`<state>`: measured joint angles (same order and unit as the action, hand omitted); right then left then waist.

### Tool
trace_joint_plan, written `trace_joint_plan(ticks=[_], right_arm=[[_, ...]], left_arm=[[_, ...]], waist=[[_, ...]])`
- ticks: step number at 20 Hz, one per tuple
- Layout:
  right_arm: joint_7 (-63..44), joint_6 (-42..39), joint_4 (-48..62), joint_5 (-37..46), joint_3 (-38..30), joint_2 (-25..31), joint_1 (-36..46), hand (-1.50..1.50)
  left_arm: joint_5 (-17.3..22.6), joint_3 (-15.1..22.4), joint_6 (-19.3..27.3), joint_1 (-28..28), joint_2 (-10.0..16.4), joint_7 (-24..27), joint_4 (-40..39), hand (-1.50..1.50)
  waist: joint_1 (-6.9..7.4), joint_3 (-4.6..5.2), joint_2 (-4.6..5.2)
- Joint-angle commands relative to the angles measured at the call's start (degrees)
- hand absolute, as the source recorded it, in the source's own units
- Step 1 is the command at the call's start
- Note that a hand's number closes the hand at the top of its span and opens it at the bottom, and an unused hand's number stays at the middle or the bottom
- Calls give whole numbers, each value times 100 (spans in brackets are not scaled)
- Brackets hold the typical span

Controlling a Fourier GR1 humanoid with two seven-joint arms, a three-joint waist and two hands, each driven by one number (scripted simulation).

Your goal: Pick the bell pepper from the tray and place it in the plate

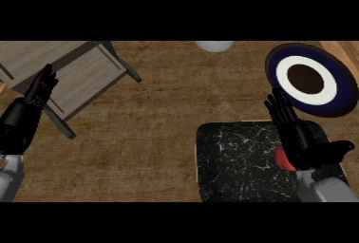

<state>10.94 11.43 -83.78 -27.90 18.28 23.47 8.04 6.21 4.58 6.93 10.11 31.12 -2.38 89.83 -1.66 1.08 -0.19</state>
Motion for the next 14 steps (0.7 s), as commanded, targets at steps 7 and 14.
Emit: trace_joint_plan(ticks=[7,14], right_arm=[[54,248,-12,2120,-1001,3132,252,150],[1929,975,-33,1188,-2682,2037,-1015,-150]], left_arm=[[666,266,122,-1021,-1032,-624,-654,0],[855,528,229,-1026,-1837,-721,-982,0]], waist=[[-287,167,61],[-22,-115,6]])
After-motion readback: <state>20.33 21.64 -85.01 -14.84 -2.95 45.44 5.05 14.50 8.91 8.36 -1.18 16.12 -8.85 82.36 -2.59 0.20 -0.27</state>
